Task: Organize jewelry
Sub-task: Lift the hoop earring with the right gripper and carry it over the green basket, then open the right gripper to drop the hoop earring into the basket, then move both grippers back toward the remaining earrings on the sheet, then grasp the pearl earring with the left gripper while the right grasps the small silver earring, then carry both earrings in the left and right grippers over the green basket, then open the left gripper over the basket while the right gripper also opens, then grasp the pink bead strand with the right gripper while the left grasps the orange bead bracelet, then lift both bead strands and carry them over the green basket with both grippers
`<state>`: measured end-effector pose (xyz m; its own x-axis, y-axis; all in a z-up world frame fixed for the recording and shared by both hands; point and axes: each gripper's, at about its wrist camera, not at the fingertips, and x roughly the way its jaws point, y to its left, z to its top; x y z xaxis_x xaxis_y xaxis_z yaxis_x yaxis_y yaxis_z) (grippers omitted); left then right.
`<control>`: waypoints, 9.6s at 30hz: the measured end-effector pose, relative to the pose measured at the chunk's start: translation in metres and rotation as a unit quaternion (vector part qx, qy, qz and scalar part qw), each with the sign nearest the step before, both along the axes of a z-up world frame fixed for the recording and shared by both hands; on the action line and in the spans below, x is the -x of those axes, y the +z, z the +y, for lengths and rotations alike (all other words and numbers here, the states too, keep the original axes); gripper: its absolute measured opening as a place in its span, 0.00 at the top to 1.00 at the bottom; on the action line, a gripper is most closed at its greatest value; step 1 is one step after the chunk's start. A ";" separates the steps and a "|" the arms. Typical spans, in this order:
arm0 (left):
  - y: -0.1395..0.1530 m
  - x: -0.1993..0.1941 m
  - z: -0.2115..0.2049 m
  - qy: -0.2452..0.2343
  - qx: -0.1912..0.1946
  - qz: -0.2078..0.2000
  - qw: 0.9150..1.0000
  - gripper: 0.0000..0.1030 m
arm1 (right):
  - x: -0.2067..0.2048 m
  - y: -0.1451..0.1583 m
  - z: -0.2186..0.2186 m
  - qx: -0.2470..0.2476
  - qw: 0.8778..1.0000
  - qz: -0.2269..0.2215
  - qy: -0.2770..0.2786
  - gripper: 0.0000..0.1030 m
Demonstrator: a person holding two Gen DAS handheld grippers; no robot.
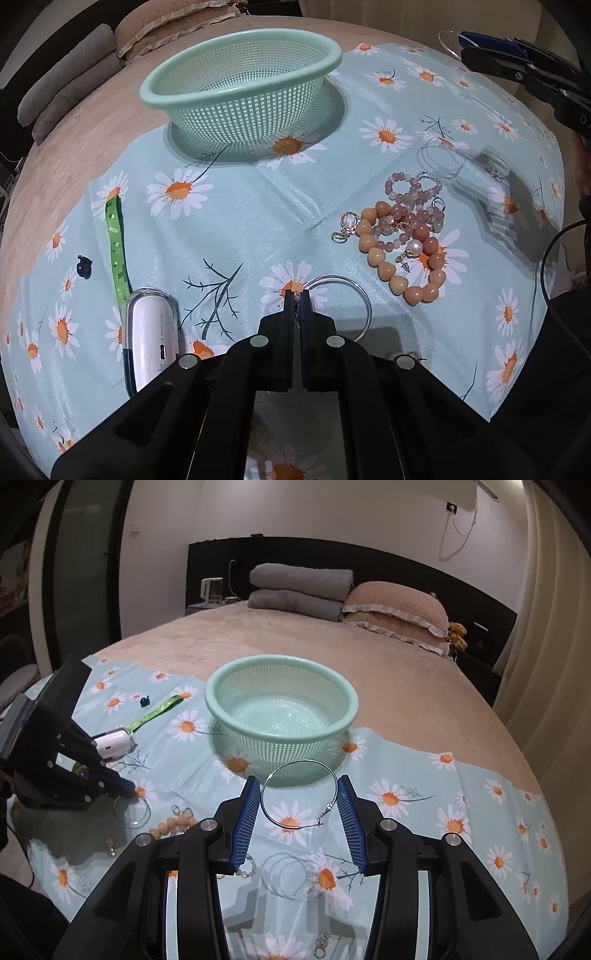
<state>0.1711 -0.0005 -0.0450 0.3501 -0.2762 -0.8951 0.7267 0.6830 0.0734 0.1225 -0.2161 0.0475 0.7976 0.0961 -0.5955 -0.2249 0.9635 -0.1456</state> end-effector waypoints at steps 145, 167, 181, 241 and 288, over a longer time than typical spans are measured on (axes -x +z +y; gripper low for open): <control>0.076 0.016 0.027 0.051 0.039 -0.040 0.997 0.89 | 0.047 0.001 -0.073 -0.059 0.997 0.028 -0.044 0.91; 0.096 -0.103 -0.056 -0.015 0.015 -0.065 0.998 0.89 | -0.093 0.028 -0.007 -0.010 0.998 0.029 0.052 0.91; 0.085 -0.117 -0.061 -0.010 0.050 -0.082 0.995 0.08 | -0.134 0.009 0.017 0.021 0.998 0.021 0.051 0.36; -0.008 0.019 0.007 -0.046 -0.055 0.004 0.997 0.77 | -0.016 -0.097 -0.035 0.014 0.982 0.186 0.039 0.94; 0.160 0.032 0.024 0.011 -0.054 -0.133 0.990 0.88 | 0.050 0.097 -0.044 0.091 0.995 0.039 0.018 0.94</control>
<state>0.1392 0.0235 0.1153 0.5823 -0.1729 -0.7944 0.6567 0.6761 0.3342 0.0727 -0.2601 0.1443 0.7457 0.0093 -0.6662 -0.2766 0.9140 -0.2968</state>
